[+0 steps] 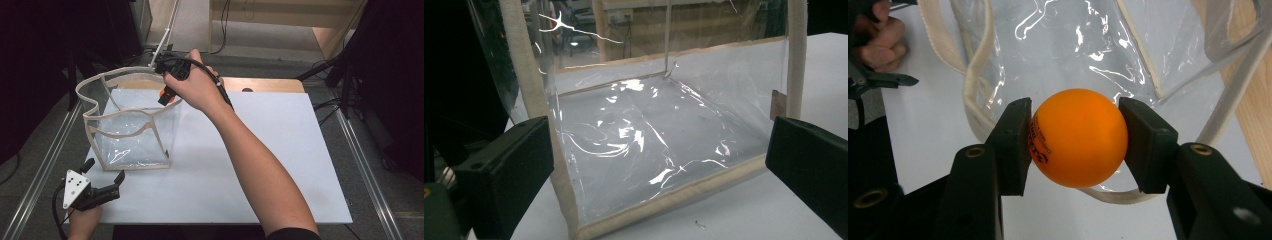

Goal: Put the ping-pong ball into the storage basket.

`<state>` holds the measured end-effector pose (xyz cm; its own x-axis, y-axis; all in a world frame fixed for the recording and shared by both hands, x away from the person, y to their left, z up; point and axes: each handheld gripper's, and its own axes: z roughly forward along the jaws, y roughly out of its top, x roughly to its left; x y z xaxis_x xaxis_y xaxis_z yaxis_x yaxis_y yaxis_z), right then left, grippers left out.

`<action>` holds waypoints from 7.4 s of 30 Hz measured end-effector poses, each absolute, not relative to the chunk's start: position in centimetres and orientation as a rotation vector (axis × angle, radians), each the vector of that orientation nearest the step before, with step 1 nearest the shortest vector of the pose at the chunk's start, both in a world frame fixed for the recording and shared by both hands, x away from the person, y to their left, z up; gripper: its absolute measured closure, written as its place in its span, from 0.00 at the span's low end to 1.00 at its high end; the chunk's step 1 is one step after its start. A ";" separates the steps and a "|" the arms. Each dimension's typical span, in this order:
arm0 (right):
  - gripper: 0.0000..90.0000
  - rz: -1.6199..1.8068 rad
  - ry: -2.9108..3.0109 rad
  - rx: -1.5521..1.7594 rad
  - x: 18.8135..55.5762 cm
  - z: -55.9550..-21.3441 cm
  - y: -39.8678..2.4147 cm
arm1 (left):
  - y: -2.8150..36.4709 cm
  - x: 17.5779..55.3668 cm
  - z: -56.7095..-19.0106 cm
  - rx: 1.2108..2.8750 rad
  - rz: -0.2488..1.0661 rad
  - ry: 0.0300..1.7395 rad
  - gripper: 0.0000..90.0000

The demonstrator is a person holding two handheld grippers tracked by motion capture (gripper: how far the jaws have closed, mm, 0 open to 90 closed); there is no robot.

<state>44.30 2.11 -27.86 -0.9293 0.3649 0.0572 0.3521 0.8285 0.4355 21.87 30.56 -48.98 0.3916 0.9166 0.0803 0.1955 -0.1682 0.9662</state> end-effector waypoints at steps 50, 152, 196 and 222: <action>0.00 0.723 2.845 0.645 37.3 -32.4 -6.1 | 30.5 21.8 -49.0 1.633 0.889 1.002 0.00; 0.00 1.150 2.385 0.951 26.6 -44.2 -24.9 | 30.4 21.7 -49.0 1.630 0.912 1.010 0.00; 0.00 1.311 2.166 1.088 21.9 -48.7 -32.8 | 30.3 21.7 -49.0 1.634 0.923 1.013 0.00; 0.00 1.442 1.947 1.135 19.1 -49.9 -37.1 | 30.3 21.6 -49.0 1.629 0.931 1.001 0.00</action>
